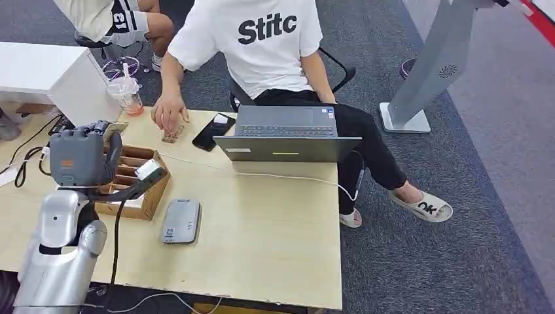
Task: Pass the card to the sensor for recognition and then transmit it.
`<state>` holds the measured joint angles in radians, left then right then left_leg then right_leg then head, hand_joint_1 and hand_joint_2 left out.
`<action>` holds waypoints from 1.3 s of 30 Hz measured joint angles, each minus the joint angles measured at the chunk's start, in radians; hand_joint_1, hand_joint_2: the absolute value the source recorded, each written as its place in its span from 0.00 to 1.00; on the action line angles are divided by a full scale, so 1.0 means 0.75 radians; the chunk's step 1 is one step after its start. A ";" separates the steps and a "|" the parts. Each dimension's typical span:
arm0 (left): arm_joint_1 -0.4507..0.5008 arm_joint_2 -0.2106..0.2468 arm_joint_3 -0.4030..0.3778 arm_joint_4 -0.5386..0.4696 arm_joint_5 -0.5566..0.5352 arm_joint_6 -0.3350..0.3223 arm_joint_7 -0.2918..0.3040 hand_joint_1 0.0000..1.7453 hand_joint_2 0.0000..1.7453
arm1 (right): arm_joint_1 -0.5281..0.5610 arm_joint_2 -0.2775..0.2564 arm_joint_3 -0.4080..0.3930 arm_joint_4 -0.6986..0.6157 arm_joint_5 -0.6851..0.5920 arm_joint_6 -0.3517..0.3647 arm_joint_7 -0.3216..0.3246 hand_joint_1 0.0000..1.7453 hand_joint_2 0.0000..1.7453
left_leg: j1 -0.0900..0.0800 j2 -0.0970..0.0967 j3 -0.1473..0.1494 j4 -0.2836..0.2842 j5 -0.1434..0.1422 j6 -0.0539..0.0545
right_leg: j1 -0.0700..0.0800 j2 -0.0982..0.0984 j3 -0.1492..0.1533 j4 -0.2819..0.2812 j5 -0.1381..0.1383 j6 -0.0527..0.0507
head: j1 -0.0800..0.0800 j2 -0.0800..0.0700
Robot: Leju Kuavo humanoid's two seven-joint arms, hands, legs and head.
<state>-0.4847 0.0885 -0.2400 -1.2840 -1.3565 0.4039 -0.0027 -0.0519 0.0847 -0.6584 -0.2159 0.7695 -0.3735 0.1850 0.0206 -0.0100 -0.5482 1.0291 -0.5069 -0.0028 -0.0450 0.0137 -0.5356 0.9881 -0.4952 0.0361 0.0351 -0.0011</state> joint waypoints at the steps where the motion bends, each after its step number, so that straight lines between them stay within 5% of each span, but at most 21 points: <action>1: 0.000 -0.006 -0.017 0.000 0.010 -0.030 -0.002 1.00 1.00 | 0.000 0.000 0.000 0.000 0.006 0.003 -0.001 0.00 1.00 | 0.000 0.000 0.000 0.000 0.000 0.000 | 0.000 0.000 0.000 0.000 0.000 0.000 | 0.000 0.000; 6: 0.003 -0.039 -0.119 0.000 0.053 -0.193 0.002 1.00 1.00 | 0.001 0.000 0.000 0.001 0.020 0.012 -0.009 0.00 1.00 | 0.000 0.000 0.000 0.000 0.000 0.000 | 0.000 0.000 0.000 0.000 0.000 0.000 | 0.000 0.000; 16: 0.009 -0.045 -0.289 0.019 0.135 -0.375 0.003 1.00 1.00 | 0.002 0.001 -0.001 0.002 0.046 0.019 -0.016 0.00 1.00 | 0.000 -0.001 -0.001 0.000 0.000 0.000 | 0.000 -0.001 -0.001 0.000 0.000 0.000 | 0.000 0.000; 39: 0.042 0.066 -0.478 0.213 0.155 -0.430 0.039 1.00 1.00 | 0.005 0.008 -0.012 0.006 0.093 0.023 -0.018 0.00 1.00 | 0.000 -0.001 -0.002 0.000 0.000 0.000 | 0.000 -0.001 -0.001 0.000 0.000 0.000 | 0.000 0.000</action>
<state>-0.4532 0.1377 -0.5985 -1.1242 -1.2406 0.0813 0.0263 -0.0482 0.0908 -0.6672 -0.2113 0.8392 -0.3563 0.1713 0.0207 -0.0104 -0.5496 1.0291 -0.5069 -0.0027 -0.0449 0.0133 -0.5363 0.9882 -0.4952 0.0362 0.0351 -0.0011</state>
